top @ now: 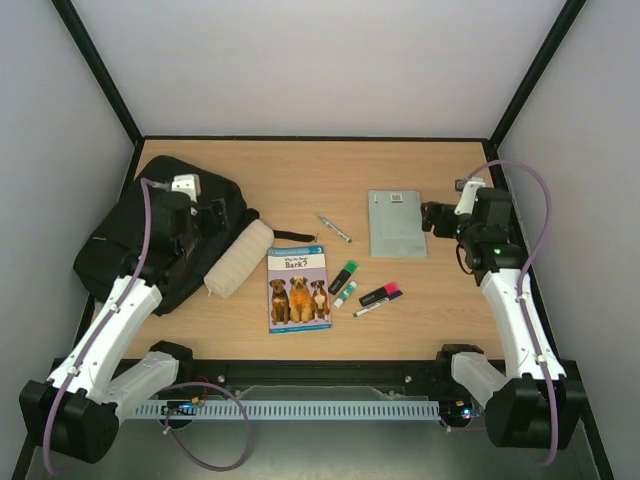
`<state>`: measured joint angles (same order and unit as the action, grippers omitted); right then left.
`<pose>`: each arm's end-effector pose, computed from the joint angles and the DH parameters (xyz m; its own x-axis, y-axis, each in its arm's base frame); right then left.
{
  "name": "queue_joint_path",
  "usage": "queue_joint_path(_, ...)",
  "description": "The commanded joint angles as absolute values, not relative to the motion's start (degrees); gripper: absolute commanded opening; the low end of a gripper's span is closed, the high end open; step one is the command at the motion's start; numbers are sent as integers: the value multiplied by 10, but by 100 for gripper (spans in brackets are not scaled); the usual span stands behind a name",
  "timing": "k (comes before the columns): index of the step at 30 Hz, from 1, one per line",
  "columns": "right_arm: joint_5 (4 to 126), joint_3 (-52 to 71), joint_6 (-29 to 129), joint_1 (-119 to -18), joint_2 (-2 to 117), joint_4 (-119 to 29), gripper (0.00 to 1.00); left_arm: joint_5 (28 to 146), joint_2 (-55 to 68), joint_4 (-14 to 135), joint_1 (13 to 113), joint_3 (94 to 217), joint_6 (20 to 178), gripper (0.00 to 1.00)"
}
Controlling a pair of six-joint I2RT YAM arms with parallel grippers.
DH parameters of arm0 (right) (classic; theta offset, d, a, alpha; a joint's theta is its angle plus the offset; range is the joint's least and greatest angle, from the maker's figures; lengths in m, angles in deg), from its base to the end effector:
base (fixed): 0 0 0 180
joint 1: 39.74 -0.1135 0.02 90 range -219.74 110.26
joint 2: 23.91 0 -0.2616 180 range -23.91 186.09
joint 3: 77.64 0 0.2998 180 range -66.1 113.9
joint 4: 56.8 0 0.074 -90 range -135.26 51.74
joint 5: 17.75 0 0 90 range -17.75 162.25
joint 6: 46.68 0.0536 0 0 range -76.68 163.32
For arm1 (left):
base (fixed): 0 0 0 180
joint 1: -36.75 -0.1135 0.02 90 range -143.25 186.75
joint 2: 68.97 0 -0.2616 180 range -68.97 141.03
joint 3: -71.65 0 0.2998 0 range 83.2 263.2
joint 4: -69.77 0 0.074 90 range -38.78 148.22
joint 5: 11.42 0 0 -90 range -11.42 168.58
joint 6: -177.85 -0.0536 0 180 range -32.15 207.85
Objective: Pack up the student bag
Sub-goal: Move the book to the center of the board.
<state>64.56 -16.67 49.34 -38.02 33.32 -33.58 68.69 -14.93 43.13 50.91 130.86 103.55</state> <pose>0.2975 -0.0018 0.3106 -0.3416 0.1142 -0.9329 -0.0609 0.9878 0.1432 0.2766 -0.0603 0.3058 -0.3649 -0.1829 -0.9129 -0.0132 0.9814 -0.1913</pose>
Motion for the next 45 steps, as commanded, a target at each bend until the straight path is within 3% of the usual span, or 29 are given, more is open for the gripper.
queue_joint_path(1, 615, -198, 500, -389, 316, -341, 94, 747, -148, 370, 523, 1294, 1082, 89)
queue_joint_path(8, 559, -248, 427, -396, 293, -332, 98, 817, -139, 284, 559, 1291, 1130, 98)
queue_joint_path(18, 491, -273, 358, -400, 262, -320, 99, 838, -107, 196, 699, 1271, 1211, 99)
queue_joint_path(26, 475, -279, 336, -401, 258, -316, 99, 816, -35, 217, 811, 1230, 1277, 99)
queue_joint_path(45, 461, -283, 323, -402, 263, -308, 99, 786, 168, 351, 829, 1261, 1273, 97)
